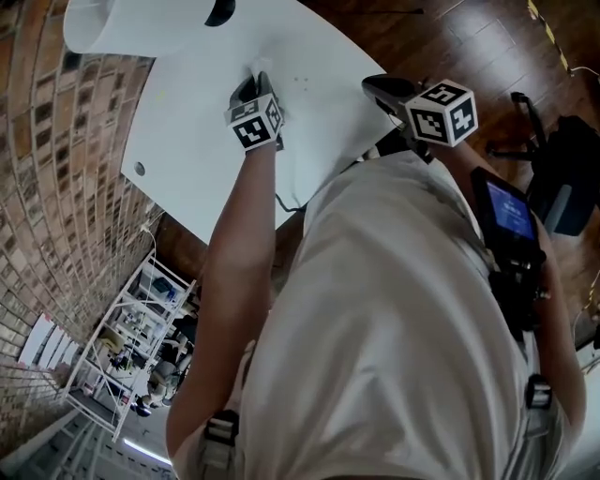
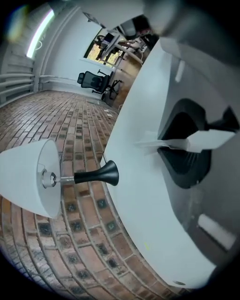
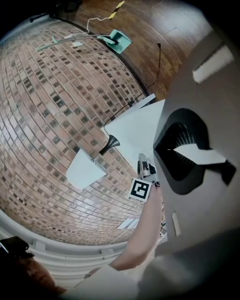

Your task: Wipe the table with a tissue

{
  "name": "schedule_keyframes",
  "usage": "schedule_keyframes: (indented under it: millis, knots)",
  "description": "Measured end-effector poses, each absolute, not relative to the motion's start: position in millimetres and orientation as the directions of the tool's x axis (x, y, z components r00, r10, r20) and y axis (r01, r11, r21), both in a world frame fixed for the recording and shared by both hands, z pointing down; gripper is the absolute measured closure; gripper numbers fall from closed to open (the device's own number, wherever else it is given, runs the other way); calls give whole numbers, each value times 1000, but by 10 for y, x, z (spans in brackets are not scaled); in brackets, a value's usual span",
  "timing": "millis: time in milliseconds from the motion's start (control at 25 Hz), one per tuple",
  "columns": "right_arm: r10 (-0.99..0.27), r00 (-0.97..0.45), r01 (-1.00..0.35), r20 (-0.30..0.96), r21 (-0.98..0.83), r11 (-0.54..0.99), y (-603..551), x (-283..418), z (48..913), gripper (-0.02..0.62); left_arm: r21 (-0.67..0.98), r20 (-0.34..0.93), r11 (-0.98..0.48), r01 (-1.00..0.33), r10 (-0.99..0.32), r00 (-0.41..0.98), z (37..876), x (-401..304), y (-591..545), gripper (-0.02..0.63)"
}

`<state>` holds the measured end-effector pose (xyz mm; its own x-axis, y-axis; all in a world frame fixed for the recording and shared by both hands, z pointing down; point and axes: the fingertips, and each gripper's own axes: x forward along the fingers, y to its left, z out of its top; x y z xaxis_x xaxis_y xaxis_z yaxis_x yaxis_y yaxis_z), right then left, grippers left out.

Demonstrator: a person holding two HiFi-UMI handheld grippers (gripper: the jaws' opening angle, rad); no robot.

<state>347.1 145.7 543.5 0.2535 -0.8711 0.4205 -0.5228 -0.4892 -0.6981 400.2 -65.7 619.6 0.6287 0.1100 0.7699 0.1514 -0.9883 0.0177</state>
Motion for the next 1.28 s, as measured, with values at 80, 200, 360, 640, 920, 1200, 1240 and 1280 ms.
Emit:
schedule_keyframes:
  millis: [80,200,360,640,920,1200,1240,1280]
  knots:
    - [-871,259,-520,418,-700,-490,1447,3496,5438,588,22,776,-978,209,149,613,6200,3966,-530,571]
    - [-871,266,-519,412,-700,-490,1412,3532,5417,588,0,779,-948,319,200,594,6203,3857,-277,571]
    - [-873,260,-526,411,-698,-486,1375,3537,5402,588,-33,778,-897,441,254,574,6218,3702,-75,571]
    - [-873,253,-527,416,-698,-485,1350,3479,5429,588,33,765,-926,375,264,587,6227,3709,-24,572]
    - [-875,255,-532,411,-696,-482,1306,3449,5412,588,64,754,-911,407,312,578,6216,3647,95,572]
    - [-873,259,-530,414,-695,-486,1372,3468,5427,588,55,771,-827,560,391,502,6214,3537,216,572]
    - [-873,260,-530,413,-694,-487,1378,3470,5424,588,65,772,-819,570,403,491,6223,3508,230,572]
    - [-873,261,-531,412,-694,-486,1378,3474,5417,588,77,772,-815,575,413,482,6231,3476,243,572]
